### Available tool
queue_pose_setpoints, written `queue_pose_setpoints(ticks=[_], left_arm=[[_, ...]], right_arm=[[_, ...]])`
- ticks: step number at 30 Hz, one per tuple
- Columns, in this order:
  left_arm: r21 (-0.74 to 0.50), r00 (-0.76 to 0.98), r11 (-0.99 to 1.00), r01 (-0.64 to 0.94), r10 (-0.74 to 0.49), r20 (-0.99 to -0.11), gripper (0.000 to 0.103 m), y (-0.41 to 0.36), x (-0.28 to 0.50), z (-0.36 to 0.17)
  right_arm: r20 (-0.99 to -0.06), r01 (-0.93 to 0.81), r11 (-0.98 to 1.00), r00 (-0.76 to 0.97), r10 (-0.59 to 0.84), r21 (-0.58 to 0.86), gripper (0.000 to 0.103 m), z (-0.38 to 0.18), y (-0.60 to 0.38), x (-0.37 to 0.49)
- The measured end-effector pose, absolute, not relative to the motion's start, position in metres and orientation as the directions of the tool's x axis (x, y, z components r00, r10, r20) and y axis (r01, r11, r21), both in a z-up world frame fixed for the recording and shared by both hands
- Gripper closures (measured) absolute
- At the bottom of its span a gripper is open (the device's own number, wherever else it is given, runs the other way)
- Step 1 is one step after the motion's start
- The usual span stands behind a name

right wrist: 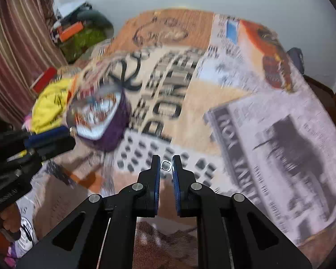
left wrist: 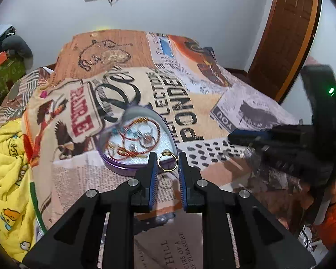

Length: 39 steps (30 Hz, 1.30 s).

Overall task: Organize jewelry
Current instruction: 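Carry the gold ring into the heart tin and open the left tool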

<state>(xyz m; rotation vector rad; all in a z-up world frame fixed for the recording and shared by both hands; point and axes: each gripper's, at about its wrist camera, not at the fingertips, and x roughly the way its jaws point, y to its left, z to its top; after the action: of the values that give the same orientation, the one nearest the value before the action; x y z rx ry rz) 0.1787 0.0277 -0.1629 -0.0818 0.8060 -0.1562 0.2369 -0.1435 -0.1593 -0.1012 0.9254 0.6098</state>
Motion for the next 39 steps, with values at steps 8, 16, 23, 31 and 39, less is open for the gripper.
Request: queue_pose_setpoints(ticks=[8,16,23,31,39], left_arm=[[-0.106,0.741,0.990,0.090,-0.137,-0.658,0.086,0.042,0.169,-0.133],[-0.097,0.785,0.993,0.070,-0.115,-0.609,0.086,0.058,0.170,-0.112],[-0.108,0.777,0.993,0.057,-0.112,-0.620,0.086,0.071,0.184,-0.120],[-0.138,0.726,0.988,0.073,-0.147,-0.671,0.086,0.073,0.200,-0.154],[-0.146,0.691,0.987,0.069,-0.153,-0.706,0.086,0.077,0.213,-0.176]], right_arm=[[-0.679,-0.554,0.817,0.538,0.499,0.161,0.094,-0.104,-0.139,0.230],[-0.631,-0.619,0.762,0.517,0.579,0.192,0.094,-0.090,-0.105,0.226],[-0.626,-0.649,0.729,0.481,0.614,0.216,0.094,-0.097,-0.080,0.230],[-0.680,-0.644,0.729,0.429,0.594,0.231,0.093,-0.123,-0.069,0.240],[-0.713,-0.640,0.724,0.380,0.589,0.258,0.093,-0.143,-0.063,0.244]])
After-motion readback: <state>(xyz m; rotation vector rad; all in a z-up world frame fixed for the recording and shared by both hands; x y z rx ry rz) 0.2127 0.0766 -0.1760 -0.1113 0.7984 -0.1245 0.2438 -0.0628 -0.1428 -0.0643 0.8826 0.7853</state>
